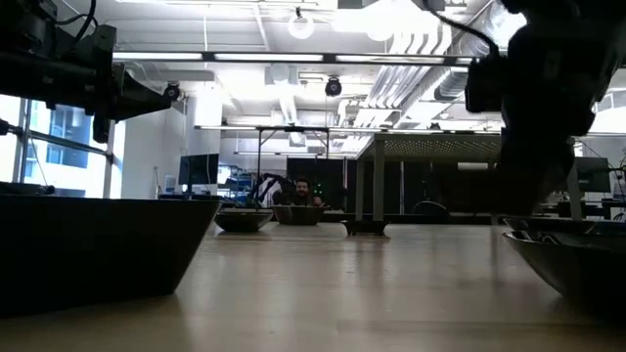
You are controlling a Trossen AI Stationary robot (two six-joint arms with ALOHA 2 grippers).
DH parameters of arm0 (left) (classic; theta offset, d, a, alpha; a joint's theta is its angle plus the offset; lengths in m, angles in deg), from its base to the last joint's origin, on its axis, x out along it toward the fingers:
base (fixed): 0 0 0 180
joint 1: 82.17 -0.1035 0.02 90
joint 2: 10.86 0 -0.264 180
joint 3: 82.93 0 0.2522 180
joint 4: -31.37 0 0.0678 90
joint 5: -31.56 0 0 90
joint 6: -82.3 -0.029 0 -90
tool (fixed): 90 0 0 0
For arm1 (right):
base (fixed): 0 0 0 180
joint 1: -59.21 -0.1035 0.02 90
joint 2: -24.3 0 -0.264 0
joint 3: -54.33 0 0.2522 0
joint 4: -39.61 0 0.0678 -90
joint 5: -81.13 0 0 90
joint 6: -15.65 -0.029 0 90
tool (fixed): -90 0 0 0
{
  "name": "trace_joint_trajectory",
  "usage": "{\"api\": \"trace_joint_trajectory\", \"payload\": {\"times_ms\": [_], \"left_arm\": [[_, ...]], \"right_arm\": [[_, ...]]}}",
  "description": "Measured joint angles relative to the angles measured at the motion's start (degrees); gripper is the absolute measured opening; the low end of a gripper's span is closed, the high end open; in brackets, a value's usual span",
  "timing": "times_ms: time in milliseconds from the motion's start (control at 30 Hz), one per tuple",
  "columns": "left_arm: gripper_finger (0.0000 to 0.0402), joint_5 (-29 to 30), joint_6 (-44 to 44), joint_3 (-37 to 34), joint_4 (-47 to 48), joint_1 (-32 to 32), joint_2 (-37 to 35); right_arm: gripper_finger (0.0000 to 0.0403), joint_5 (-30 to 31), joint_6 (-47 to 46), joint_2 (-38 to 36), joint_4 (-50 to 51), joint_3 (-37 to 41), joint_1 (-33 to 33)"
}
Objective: Pick & Place Mini shaped plates
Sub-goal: Put the black distorted square plate on the shelf
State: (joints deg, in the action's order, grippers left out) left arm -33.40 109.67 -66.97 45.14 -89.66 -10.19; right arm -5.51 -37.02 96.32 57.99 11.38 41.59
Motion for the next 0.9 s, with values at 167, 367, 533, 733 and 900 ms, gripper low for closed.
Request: {"api": "trace_joint_trajectory", "payload": {"times_ms": [167,367,533,733,900], "left_arm": [[0.0001,0.04,-0.01,0.0,0.0,0.0,0.02],[0.0001,0.2,-0.13,-0.03,0.0,0.0,0.02],[0.0001,0.57,-0.54,-0.07,0.01,0.0,0.01],[0.0001,1.07,-1.35,-0.07,0.02,0.0,0.02],[0.0001,1.11,-1.63,-0.07,0.02,0.0,0.02]], "right_arm": [[0.0005,-1.83,-2.66,-7.47,0.24,0.0,1.06],[0.0004,-3.5,0.71,-16.78,10.76,-4.62,7.08],[0.0002,-3.98,11.08,-18.77,28.45,-16.1,15.92],[0.0005,-3.98,26.62,-16.47,46.35,-31.71,32.02],[0.0002,-5.86,43.63,-10.94,53.75,-42.58,50.09]]}}
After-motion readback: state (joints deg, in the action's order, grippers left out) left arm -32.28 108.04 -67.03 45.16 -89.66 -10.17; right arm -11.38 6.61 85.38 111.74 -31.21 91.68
